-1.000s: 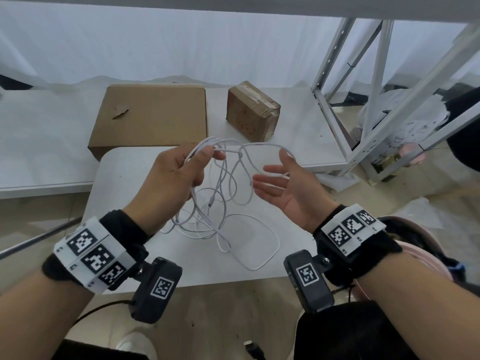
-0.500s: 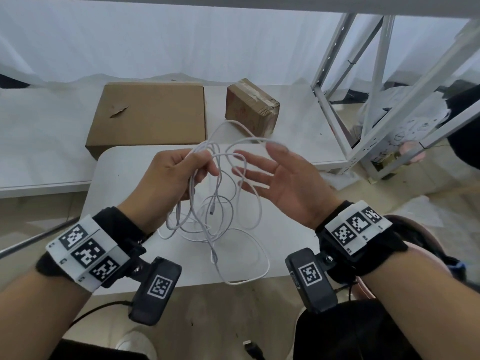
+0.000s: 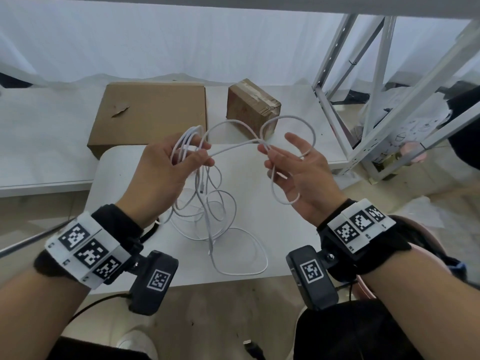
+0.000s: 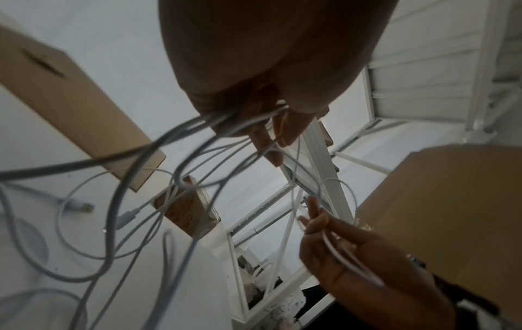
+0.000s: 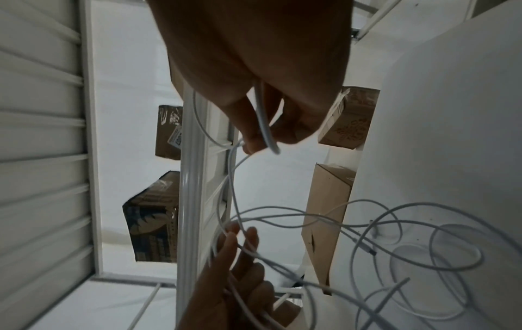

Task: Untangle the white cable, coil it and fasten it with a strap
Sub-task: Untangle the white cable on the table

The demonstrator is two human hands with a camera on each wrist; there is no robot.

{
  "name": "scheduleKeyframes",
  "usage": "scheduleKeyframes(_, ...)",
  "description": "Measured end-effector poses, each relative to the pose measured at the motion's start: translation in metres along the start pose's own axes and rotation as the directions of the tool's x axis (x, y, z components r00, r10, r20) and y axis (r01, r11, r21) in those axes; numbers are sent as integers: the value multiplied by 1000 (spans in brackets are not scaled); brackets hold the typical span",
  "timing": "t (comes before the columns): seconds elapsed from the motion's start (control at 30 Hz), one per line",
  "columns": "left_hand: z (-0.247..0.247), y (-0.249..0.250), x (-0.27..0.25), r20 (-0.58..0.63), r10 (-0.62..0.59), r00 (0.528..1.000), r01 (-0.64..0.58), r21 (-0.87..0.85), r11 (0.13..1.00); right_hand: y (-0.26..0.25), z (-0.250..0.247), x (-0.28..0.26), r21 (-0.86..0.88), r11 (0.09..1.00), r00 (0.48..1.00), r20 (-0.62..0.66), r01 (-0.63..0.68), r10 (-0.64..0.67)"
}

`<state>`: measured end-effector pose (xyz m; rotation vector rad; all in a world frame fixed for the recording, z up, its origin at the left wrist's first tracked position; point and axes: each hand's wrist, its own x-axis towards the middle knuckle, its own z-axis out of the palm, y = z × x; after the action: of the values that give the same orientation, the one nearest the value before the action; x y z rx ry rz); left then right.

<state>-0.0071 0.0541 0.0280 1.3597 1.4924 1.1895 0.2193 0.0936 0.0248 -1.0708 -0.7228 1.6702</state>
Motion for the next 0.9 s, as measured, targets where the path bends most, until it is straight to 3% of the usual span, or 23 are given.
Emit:
scheduleKeyframes(0.17,1,-1,3,-118,119,986,-102,134,986,-9,-6,7,142,984,987,-140,104,-84)
scheduleKeyframes(0.27,-4,-2,6,-197,164,967,-167,-1,986,-10,-12,11,106,986,954,-285,131,-96)
scheduleKeyframes(0.37,-8,-3,11,-248,83,965,-144,-241,960,-8,-13,13,118,980,918,-382,157,-101)
scheduleKeyframes(0.5,-5,-5,14,-57,-57,997,31,-382,924,-10,-14,12,162,975,937,-339,151,-88)
scheduleKeyframes(0.6,-1,-3,11,91,-114,989,144,-461,876,-7,-7,8,81,992,964,-255,99,-75)
scheduleKeyframes(0.9,5,11,4,251,-146,957,248,-443,862,7,7,2,-185,976,990,-68,111,-125)
